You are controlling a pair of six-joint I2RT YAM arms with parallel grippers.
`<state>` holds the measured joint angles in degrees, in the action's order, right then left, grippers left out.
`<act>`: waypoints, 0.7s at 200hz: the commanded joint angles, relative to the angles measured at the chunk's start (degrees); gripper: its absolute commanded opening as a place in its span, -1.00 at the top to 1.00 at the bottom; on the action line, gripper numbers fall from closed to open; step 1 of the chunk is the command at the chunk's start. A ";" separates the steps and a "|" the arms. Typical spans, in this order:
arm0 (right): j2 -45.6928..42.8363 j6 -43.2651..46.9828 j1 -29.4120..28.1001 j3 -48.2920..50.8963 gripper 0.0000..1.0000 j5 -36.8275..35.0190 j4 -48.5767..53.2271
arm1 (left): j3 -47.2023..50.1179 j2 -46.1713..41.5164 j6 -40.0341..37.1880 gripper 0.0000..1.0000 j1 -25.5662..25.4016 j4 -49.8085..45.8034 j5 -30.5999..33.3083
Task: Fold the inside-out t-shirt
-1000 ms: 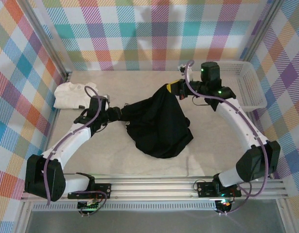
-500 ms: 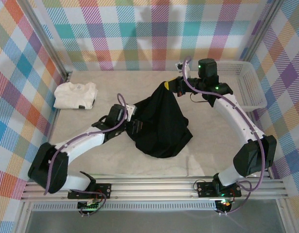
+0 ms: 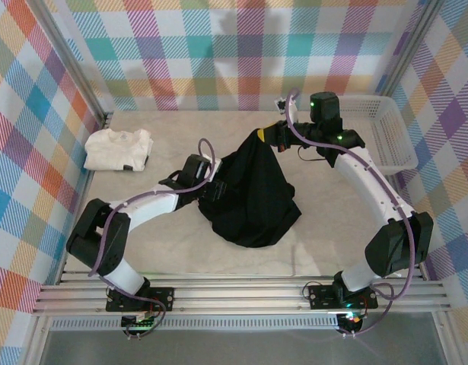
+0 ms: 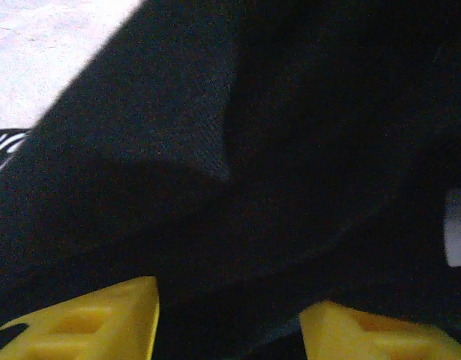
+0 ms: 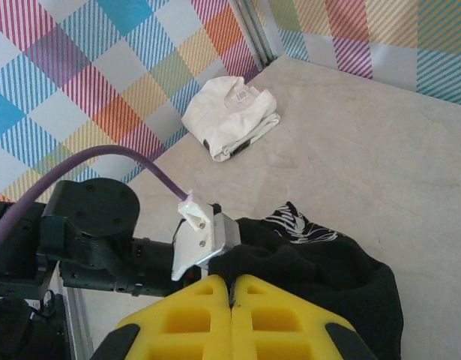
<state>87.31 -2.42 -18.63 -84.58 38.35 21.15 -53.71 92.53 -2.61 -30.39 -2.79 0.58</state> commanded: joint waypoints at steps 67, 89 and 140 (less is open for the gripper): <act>1.70 -0.35 -0.16 -7.19 1.00 -16.60 2.25 | -1.50 -9.84 3.14 1.00 0.51 -4.07 -11.74; 3.16 -1.66 -0.33 -6.99 0.96 -22.70 0.54 | 0.26 -20.52 8.67 1.00 0.51 -4.13 -24.18; 12.42 0.88 -0.78 -12.96 0.26 -27.82 12.43 | -1.50 -36.64 21.26 1.00 0.51 1.18 -29.73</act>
<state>98.83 -3.57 -18.92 -96.31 15.92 25.56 -53.82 59.07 11.20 -30.24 -3.68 -25.56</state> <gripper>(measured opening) 0.304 0.049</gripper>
